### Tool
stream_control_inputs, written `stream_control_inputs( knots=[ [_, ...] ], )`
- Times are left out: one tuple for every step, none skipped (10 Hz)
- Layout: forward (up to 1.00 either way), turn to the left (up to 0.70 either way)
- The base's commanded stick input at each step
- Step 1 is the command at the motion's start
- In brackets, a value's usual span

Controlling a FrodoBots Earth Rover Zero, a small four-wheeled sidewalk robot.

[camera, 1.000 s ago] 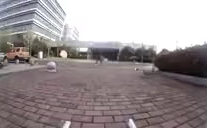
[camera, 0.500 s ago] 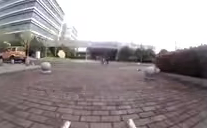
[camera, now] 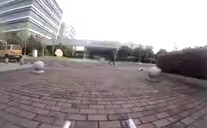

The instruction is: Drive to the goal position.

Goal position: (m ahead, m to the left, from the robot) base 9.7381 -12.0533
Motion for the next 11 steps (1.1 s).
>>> stream_control_inputs(
  knots=[
    [0.70,-0.14],
    [0.70,-0.14],
    [0.70,-0.14],
    [0.70,-0.14],
    [0.70,-0.14],
    [0.70,-0.14],
    [0.55,-0.21],
    [0.45,-0.26],
    [0.45,-0.26],
    [0.45,-0.26],
    [0.45,-0.26]
  ],
)
